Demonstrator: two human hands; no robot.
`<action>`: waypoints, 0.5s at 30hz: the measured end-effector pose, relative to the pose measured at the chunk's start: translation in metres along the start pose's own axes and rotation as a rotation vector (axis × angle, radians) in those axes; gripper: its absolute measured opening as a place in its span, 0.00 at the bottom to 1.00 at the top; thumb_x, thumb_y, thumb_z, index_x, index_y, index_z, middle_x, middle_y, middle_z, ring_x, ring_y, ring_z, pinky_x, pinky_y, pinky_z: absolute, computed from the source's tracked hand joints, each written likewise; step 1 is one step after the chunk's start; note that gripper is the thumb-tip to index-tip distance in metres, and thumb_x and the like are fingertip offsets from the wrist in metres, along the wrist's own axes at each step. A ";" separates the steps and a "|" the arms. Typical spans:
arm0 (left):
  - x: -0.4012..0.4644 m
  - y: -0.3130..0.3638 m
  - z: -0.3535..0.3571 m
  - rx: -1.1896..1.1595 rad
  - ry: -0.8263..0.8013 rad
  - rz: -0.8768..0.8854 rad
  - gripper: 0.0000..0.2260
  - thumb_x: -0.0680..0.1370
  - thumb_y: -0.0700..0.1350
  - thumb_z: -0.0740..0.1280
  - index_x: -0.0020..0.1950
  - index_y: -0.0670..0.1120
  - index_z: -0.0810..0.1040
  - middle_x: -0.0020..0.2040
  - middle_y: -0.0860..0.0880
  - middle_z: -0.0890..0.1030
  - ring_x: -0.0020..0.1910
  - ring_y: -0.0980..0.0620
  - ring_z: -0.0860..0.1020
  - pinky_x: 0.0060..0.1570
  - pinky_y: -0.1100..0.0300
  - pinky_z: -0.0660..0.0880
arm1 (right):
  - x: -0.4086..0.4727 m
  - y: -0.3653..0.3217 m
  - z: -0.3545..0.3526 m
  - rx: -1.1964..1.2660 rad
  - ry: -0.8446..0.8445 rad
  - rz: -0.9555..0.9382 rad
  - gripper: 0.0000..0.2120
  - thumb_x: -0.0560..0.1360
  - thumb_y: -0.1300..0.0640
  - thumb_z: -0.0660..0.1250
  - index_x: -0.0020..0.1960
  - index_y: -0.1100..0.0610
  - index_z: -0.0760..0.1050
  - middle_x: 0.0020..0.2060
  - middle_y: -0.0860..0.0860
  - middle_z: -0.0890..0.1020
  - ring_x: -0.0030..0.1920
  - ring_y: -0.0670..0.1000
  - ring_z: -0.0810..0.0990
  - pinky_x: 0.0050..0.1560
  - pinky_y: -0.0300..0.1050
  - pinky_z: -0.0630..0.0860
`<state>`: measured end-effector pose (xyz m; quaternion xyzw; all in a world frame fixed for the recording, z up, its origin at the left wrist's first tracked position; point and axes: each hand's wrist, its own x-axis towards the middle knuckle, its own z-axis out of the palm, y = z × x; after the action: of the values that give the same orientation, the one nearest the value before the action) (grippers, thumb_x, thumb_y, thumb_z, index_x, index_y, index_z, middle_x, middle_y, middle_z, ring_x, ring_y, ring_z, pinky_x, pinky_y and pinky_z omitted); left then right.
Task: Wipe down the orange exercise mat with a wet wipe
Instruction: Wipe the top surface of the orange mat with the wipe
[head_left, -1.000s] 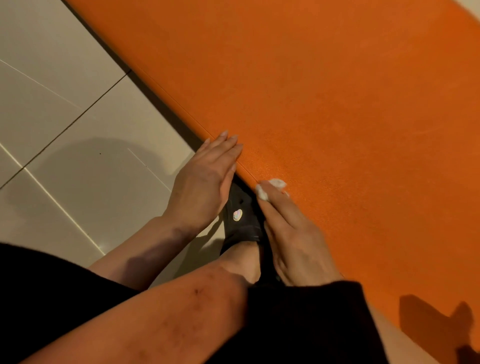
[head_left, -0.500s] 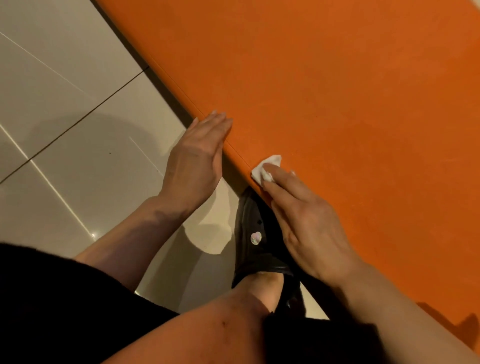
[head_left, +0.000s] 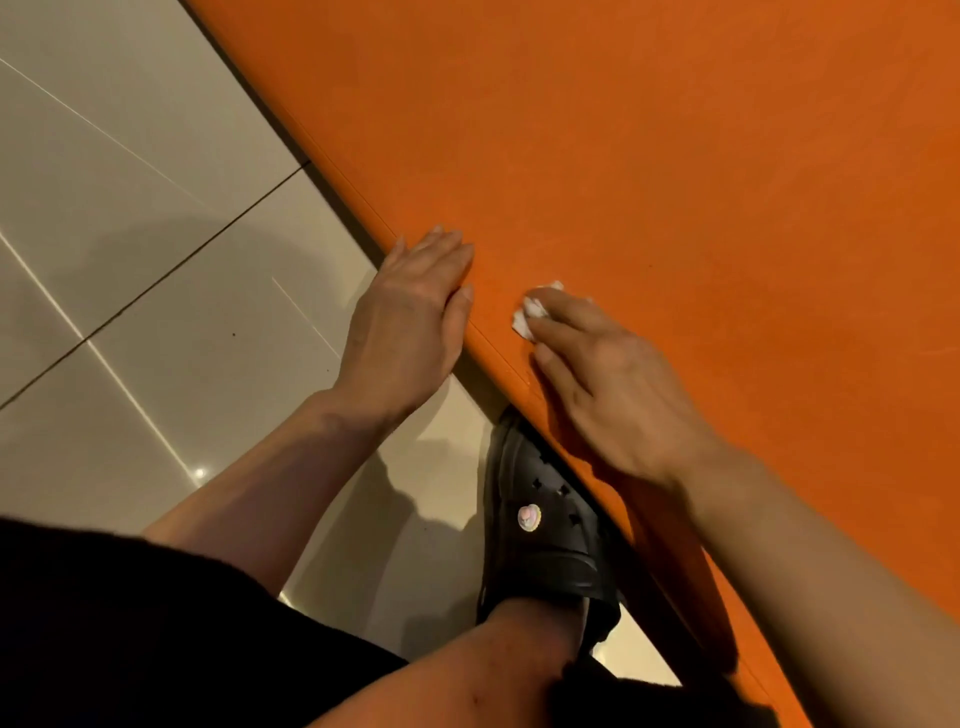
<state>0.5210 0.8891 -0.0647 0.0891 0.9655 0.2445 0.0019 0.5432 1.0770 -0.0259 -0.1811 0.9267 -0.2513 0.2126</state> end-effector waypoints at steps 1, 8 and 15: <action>0.001 0.003 0.001 -0.003 -0.009 0.017 0.17 0.80 0.43 0.60 0.68 0.39 0.74 0.68 0.41 0.74 0.70 0.45 0.69 0.73 0.53 0.55 | -0.017 0.005 -0.002 0.002 0.006 0.040 0.21 0.83 0.52 0.52 0.75 0.56 0.66 0.75 0.49 0.64 0.75 0.52 0.60 0.75 0.38 0.51; 0.007 0.012 0.011 -0.023 -0.022 0.067 0.18 0.78 0.41 0.57 0.64 0.38 0.78 0.64 0.40 0.78 0.66 0.45 0.75 0.71 0.51 0.64 | 0.033 0.000 0.009 0.004 -0.006 0.001 0.23 0.84 0.55 0.53 0.77 0.60 0.60 0.78 0.52 0.57 0.77 0.51 0.55 0.75 0.39 0.50; 0.012 0.010 0.009 0.034 -0.078 0.088 0.16 0.77 0.40 0.62 0.64 0.39 0.78 0.65 0.41 0.77 0.66 0.43 0.74 0.68 0.54 0.63 | -0.022 0.031 0.001 0.019 0.063 0.115 0.23 0.83 0.49 0.50 0.75 0.56 0.64 0.76 0.48 0.62 0.75 0.51 0.61 0.76 0.44 0.55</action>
<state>0.5109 0.9038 -0.0673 0.1411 0.9639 0.2241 0.0272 0.5553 1.1107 -0.0371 -0.1178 0.9395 -0.2530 0.1989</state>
